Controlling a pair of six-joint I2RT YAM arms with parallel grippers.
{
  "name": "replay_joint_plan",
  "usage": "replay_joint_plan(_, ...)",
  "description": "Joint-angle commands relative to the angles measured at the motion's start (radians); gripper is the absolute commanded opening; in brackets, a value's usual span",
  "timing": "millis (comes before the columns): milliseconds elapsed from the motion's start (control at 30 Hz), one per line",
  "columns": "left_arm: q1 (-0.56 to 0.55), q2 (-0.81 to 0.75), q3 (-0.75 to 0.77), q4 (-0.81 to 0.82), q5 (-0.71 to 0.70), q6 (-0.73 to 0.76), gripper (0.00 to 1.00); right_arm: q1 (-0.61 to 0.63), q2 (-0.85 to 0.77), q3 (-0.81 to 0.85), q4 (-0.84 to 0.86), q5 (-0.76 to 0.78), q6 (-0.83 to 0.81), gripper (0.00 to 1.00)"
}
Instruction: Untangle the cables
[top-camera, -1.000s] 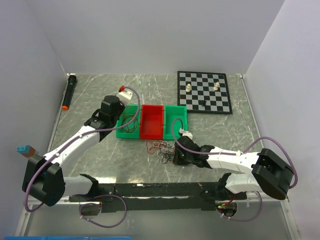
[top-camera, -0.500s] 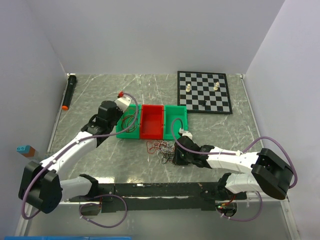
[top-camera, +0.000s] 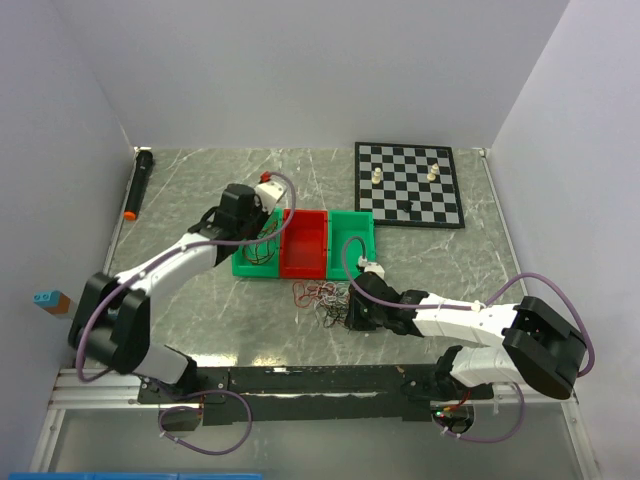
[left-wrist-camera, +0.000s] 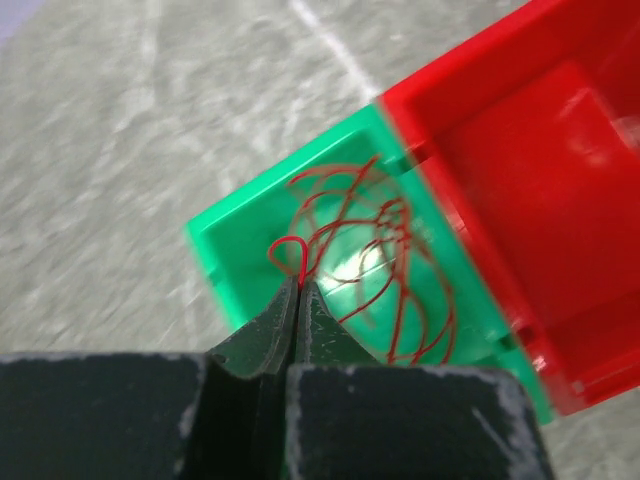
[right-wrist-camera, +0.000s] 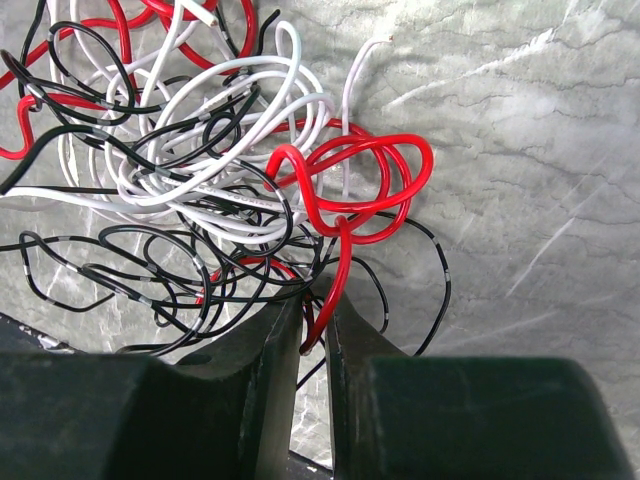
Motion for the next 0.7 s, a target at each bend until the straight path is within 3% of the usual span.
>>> replay_joint_plan(0, 0.006, 0.128, 0.091, -0.086, 0.168, -0.039, 0.01, 0.004, -0.006, -0.019, -0.025, -0.015, 0.005, 0.23)
replay_joint_plan(433, 0.008, 0.126, -0.042, 0.013, 0.087, -0.006, 0.01, -0.009, -0.049, -0.024, -0.013, -0.015, -0.028, 0.24)
replay_joint_plan(667, 0.026, 0.028, 0.070, -0.111, 0.100, 0.010, 0.30, -0.007, -0.067, -0.035, 0.005, -0.029, -0.033, 0.25)
